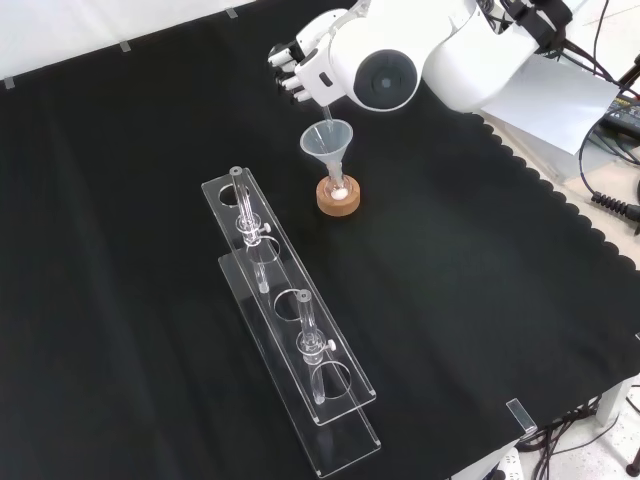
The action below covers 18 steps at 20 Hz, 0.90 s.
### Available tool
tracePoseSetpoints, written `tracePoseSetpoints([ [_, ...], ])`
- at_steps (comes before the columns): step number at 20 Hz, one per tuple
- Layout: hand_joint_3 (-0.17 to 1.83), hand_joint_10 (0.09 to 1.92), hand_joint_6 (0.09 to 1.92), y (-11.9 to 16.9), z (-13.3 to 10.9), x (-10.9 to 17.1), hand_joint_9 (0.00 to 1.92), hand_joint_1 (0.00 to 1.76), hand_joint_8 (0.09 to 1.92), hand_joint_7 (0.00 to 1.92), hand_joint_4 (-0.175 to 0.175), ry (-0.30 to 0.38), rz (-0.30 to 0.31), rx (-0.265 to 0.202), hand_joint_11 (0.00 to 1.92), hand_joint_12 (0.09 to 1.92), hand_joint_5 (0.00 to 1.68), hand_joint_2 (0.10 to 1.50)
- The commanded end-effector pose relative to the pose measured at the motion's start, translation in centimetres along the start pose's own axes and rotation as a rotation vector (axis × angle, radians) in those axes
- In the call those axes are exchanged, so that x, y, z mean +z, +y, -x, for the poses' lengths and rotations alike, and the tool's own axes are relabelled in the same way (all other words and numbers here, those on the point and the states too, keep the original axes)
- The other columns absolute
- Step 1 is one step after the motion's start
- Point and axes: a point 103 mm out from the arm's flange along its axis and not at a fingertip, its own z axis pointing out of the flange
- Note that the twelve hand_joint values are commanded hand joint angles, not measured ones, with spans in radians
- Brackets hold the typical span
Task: Pour all the NaCl from the weighing funnel into the round-bottom flask.
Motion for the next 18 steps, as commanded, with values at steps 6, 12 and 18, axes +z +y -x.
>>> tracePoseSetpoints([
  [6, 0.77, 0.37, 0.95, -0.1, 0.0, -0.3, 1.03, 1.09, 0.67, 0.72, 0.175, -0.043, -0.017, 0.004, 0.76, 1.09, 1.14, 0.66],
  [12, 0.77, 0.37, 0.96, -0.1, -0.1, -0.6, 1.02, 1.09, 0.67, 0.72, 0.175, -0.064, -0.019, 0.003, 0.76, 1.09, 1.14, 0.66],
  [18, 0.77, 0.37, 0.96, 0.0, -0.7, -1.3, 1.02, 1.09, 0.67, 0.72, 0.175, -0.089, -0.023, 0.0, 0.75, 1.09, 1.14, 0.66],
])
